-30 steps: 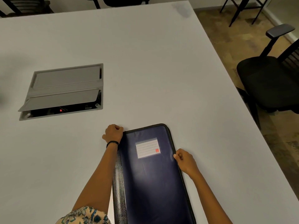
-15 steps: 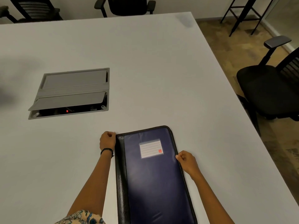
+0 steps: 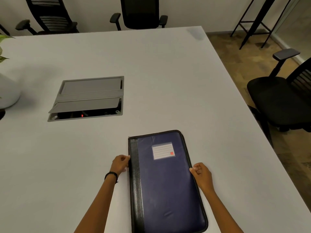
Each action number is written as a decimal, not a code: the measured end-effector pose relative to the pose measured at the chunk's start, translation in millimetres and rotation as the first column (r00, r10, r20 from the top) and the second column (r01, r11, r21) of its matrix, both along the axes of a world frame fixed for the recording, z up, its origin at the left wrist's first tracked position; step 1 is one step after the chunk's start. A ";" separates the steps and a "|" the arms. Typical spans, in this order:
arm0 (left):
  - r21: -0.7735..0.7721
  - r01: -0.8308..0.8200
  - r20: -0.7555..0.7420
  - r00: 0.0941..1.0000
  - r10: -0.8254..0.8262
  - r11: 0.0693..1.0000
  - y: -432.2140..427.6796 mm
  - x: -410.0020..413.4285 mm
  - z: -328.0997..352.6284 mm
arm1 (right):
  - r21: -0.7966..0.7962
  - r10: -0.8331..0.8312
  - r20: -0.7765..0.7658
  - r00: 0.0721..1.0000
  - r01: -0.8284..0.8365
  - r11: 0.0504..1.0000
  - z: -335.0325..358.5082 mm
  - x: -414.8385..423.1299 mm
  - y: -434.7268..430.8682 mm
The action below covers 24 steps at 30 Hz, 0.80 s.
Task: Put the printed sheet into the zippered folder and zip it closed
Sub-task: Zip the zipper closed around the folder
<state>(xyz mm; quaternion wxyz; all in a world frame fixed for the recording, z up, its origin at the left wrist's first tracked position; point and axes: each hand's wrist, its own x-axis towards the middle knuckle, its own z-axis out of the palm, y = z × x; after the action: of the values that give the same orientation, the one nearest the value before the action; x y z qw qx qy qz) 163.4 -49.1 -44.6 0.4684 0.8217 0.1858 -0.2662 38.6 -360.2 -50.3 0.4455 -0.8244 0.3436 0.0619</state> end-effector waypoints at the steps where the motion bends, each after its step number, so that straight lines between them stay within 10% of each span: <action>1: 0.000 0.033 -0.033 0.999 -0.033 0.999 4.0 -8.8 0.2 | -0.044 -0.002 -0.017 1.000 0.001 0.999 0.7 -6.6 1.7; 15: 0.203 0.523 -0.317 0.835 -0.450 0.828 14.3 -96.2 16.4 | -0.112 -0.026 -0.082 0.996 0.017 0.994 8.0 -93.5 23.2; 24: 0.194 0.652 -0.318 0.748 -0.582 0.733 13.5 -150.2 15.2 | 0.247 -0.231 0.025 0.973 0.218 0.944 11.2 -131.9 33.0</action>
<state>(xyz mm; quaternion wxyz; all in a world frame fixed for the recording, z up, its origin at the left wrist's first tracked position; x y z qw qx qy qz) 13.3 -35.6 -29.4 0.1996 0.8585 -0.0082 -0.4723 -93.3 -327.2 -39.2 0.5560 -0.7207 0.4129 0.0303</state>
